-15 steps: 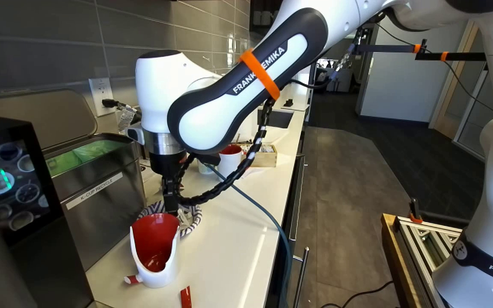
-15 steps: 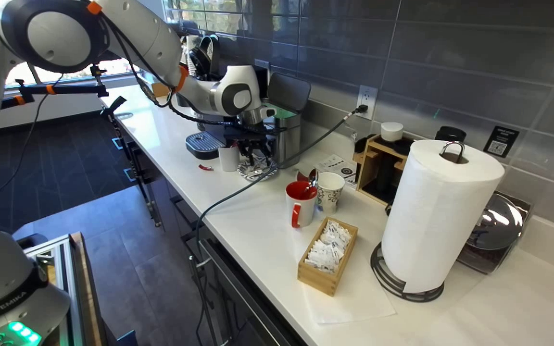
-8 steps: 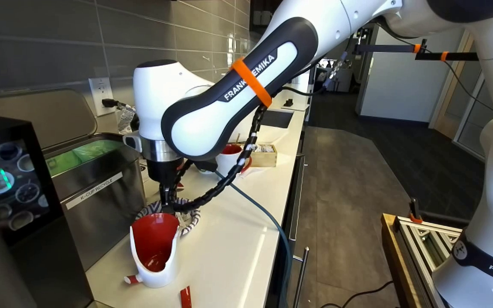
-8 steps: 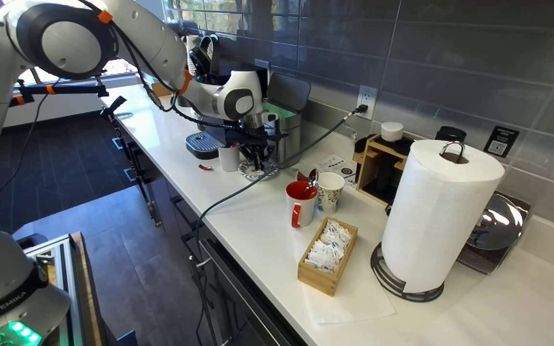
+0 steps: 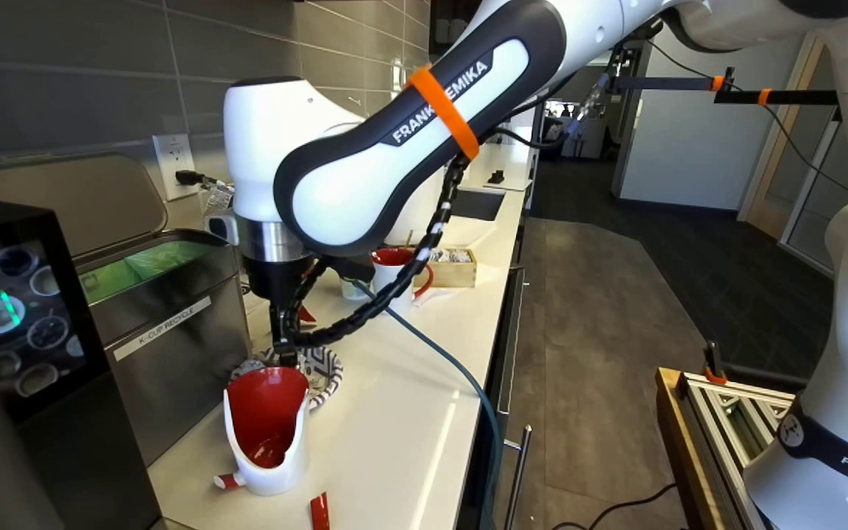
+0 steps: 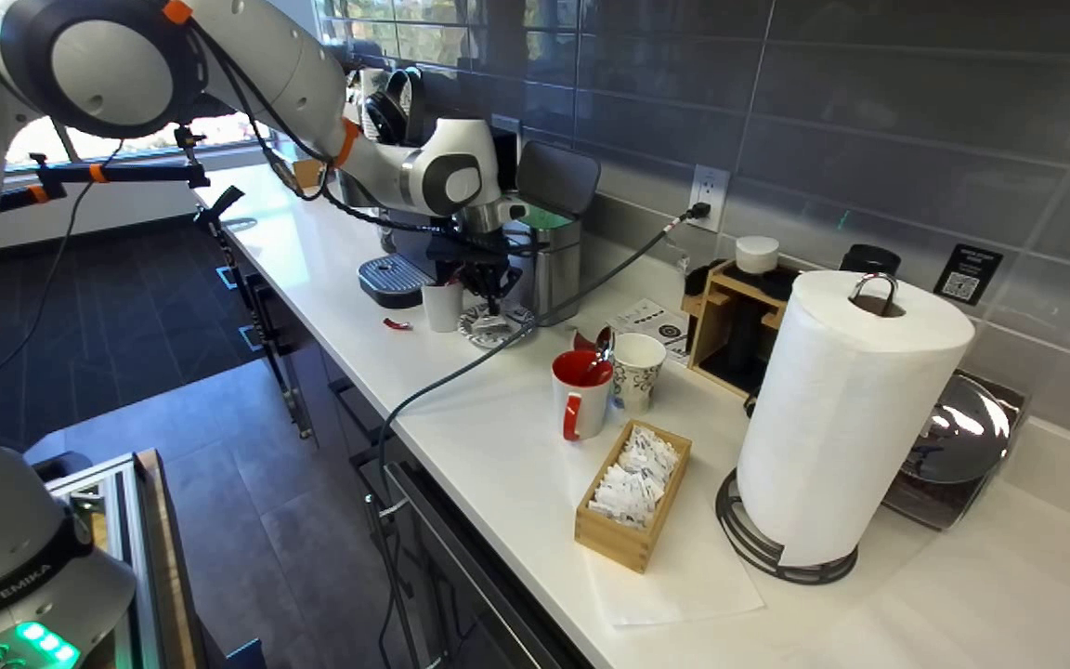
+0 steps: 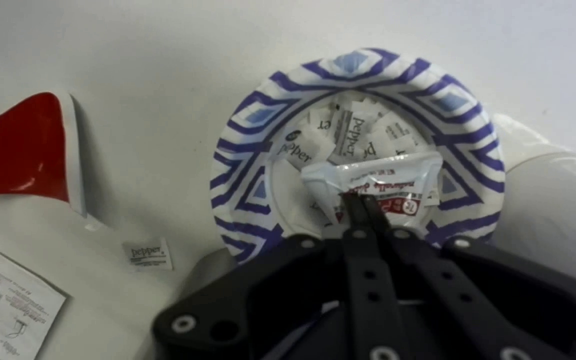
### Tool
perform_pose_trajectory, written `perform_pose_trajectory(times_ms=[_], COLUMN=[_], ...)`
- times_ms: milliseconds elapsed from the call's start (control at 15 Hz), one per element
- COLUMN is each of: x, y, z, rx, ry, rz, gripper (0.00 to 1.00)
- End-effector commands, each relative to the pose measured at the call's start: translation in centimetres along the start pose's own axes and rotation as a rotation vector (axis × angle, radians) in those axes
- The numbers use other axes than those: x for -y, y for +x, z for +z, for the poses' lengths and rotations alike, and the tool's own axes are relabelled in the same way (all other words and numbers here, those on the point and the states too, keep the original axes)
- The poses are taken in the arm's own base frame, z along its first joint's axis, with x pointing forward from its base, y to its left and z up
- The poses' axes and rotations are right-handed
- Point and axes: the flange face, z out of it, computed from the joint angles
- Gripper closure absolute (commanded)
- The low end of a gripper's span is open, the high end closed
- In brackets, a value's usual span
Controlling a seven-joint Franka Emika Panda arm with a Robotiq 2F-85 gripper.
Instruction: Remove the object from the bowl
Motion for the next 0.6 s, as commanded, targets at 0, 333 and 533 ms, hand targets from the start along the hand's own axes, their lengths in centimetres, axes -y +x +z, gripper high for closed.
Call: perform_pose_trajectory(times_ms=[0, 333, 533], x=[-0.2, -2.0, -1.4], y=[-2.8, -7.9, -11.2], z=[-4.1, -6.5, -5.3], rx=[0.010, 0.144, 0.311], ry=[-0.041, -0.130, -0.124], rz=[0.055, 0.206, 0.235], gripper=[1.00, 1.00, 1.00])
